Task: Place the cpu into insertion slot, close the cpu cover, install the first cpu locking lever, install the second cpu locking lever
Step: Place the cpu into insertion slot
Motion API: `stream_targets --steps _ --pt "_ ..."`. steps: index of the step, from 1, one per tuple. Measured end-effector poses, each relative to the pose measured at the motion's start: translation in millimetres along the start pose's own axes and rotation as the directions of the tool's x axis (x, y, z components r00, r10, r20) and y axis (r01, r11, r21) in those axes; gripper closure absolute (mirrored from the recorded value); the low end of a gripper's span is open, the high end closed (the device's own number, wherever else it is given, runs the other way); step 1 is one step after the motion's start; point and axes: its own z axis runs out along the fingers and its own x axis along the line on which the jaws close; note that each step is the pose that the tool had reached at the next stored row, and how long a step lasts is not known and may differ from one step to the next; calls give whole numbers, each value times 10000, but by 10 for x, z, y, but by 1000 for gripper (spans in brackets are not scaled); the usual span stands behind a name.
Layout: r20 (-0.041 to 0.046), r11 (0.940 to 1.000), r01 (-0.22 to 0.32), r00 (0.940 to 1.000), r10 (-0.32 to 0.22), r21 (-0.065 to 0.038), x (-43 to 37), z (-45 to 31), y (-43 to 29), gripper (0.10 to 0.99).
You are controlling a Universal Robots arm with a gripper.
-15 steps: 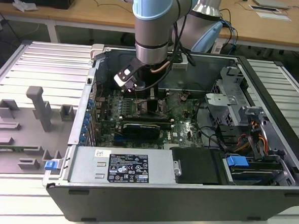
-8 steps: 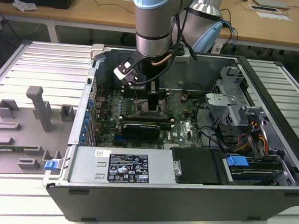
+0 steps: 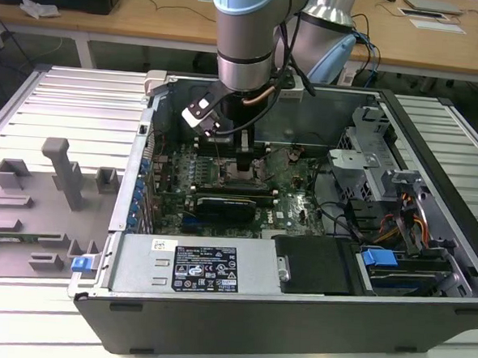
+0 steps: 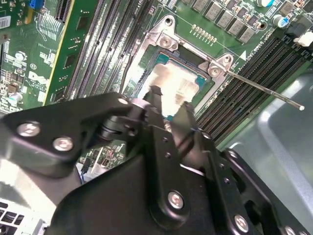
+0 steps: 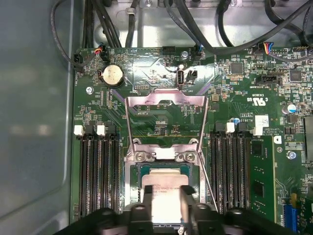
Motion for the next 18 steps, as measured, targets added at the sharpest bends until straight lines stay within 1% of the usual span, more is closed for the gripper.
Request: stream_targets --steps 4,8,9,10,11,12,13,16,18 --pt "2 10000 0 10000 0 0 0 0 0 980" --pt "3 10000 0 10000 0 6 0 0 0 980" --pt "-43 9998 -9 10000 10 180 0 3 6 980" --pt "-93 9993 -16 10000 19 383 -1 4 16 980" --pt "-134 9985 -21 9999 28 545 -2 5 25 980" --pt "-196 9967 -27 9998 43 809 -4 7 38 980" --pt "-213 9960 -30 9998 50 892 -4 7 40 980" --pt "-218 9959 -30 9997 50 900 -4 7 41 980" --pt "-220 9960 -30 9997 50 898 -4 11 72 980"
